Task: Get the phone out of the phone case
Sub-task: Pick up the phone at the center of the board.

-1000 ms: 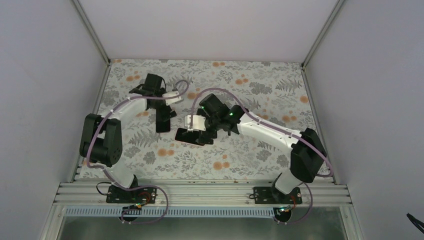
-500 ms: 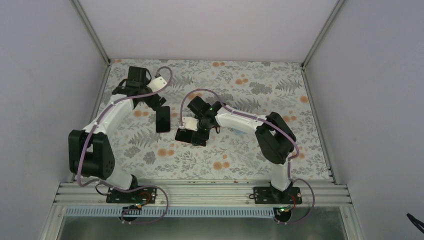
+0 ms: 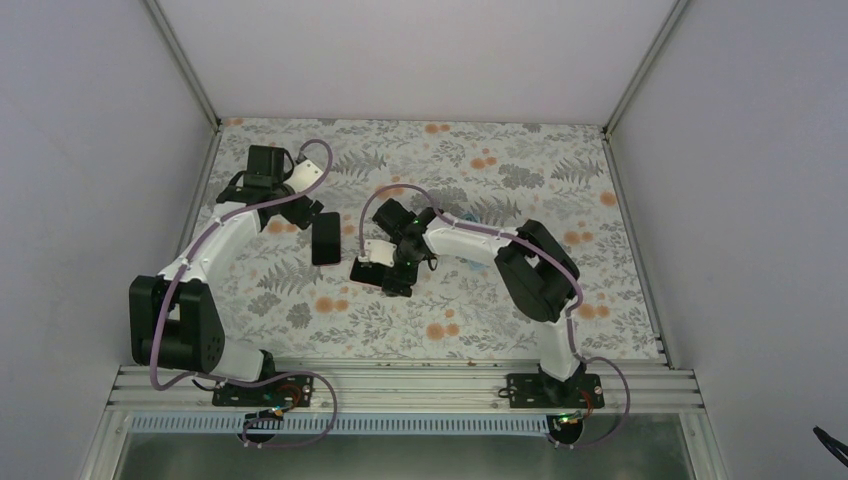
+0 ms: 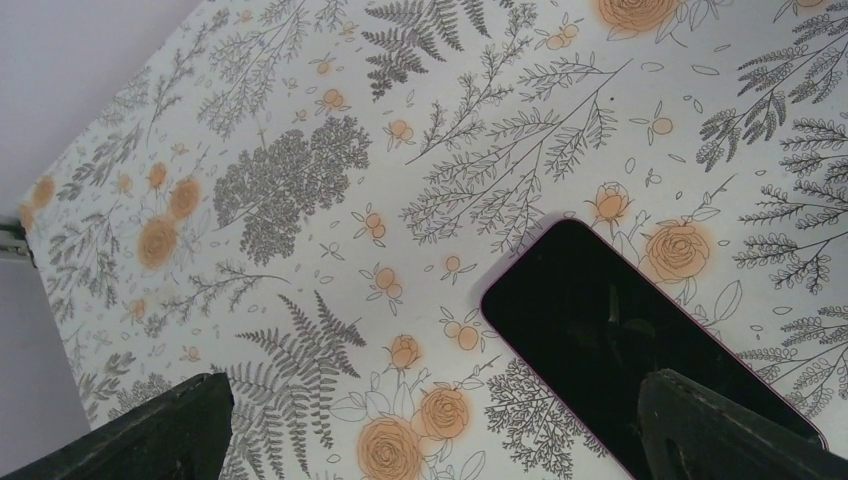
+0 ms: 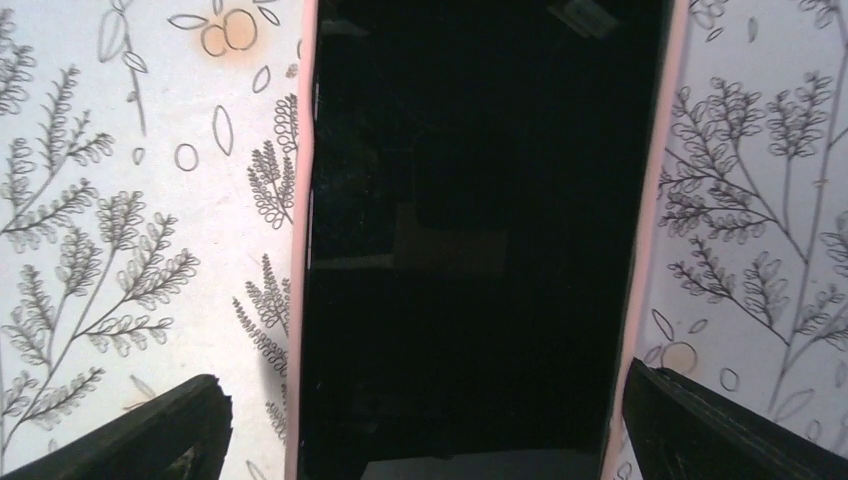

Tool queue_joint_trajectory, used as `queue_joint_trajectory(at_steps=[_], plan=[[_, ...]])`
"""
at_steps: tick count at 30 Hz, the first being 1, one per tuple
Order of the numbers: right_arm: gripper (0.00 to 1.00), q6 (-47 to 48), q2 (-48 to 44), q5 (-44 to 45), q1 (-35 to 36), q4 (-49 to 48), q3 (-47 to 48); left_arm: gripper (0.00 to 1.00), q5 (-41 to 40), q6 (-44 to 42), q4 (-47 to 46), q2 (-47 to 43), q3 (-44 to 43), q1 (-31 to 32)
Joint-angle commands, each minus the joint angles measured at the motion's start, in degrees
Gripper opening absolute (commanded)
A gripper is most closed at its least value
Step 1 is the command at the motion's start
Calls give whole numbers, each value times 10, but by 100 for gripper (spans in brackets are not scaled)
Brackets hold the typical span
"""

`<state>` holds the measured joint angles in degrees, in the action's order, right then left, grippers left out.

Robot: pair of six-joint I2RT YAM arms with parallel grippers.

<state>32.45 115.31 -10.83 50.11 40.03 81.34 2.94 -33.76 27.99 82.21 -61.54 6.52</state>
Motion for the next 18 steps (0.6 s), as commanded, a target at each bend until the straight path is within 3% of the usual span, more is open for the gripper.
queue_joint_trajectory(at_steps=[1, 12, 18], plan=[[100, -2, 20, -1, -2, -13, 14, 100, -3, 23, -12, -10, 9, -2], [100, 14, 53, 5, -2, 1, 17, 100, 26, 47, 0, -29, 24, -2], [78, 11, 51, 21, -2, -4, 17, 100, 80, 59, 21, -24, 14, -2]])
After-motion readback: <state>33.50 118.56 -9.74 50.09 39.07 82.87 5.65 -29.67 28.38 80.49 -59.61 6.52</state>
